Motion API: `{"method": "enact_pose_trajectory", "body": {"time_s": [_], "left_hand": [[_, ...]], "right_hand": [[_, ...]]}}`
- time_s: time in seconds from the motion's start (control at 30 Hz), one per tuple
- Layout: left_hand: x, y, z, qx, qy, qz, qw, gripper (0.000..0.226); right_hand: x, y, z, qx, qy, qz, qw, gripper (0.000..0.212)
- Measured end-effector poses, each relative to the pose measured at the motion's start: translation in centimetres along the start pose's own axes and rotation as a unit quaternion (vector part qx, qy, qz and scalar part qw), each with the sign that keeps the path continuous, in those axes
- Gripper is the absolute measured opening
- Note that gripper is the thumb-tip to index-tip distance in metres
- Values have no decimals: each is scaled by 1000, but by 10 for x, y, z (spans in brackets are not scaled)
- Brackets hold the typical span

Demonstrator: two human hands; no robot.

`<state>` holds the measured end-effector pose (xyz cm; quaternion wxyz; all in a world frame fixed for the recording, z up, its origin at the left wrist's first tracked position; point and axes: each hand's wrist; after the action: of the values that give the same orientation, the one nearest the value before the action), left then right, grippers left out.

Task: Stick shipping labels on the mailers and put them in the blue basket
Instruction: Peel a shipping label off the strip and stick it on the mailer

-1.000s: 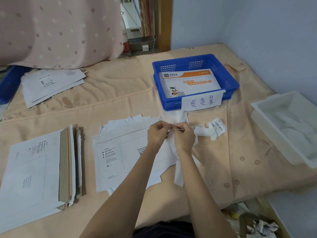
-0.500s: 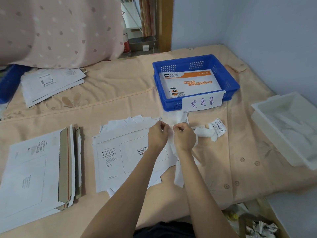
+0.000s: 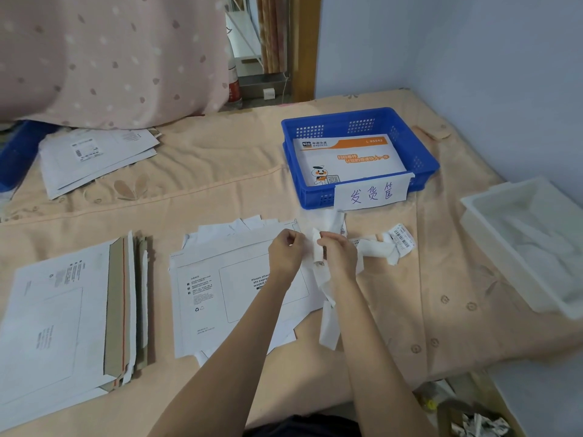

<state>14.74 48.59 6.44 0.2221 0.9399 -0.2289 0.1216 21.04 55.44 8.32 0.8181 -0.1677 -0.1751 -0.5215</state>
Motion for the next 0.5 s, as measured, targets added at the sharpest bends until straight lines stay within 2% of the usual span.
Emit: {"method": "enact_pose_trajectory", "body": {"time_s": [0.1,0.13,0.2,0.3,0.33,0.43,0.5], "left_hand": [[1,1,-1,1,-14,5,1000,18],[1,0,-2,1,-20,8,1000,19],[3,-1,-2,10,-25,12,1000,19],[5,-5,-5,39,-9,9,999,23],[5,-6,-6,29,2,8,1000,29],[7,-9,-7,-103,-2,5,995,47],[8,-11,-9,-118,-23,5,993,57]], "right_hand": [[-1,-3,-2,14,4,10,1000,12],[0,-4,-4,45,26,10,999,7],[0,-6,-10,121,92,4,988,13],[4,-8,-16,153,143,-13,978,11],[5,-9,-16,155,146,-18,977,12],[9,-16,-15,158,139,-35,977,14],[10,-19,-15,149,134,-45,979,17]]}}
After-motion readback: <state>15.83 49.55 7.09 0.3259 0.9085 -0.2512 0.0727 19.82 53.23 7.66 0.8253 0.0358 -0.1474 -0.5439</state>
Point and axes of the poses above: each hand's wrist, its own x-axis away from the middle knuckle, its own y-axis out of the back of the hand, z = x × y, and after that the axes turned 10 degrees about -x, right-handed
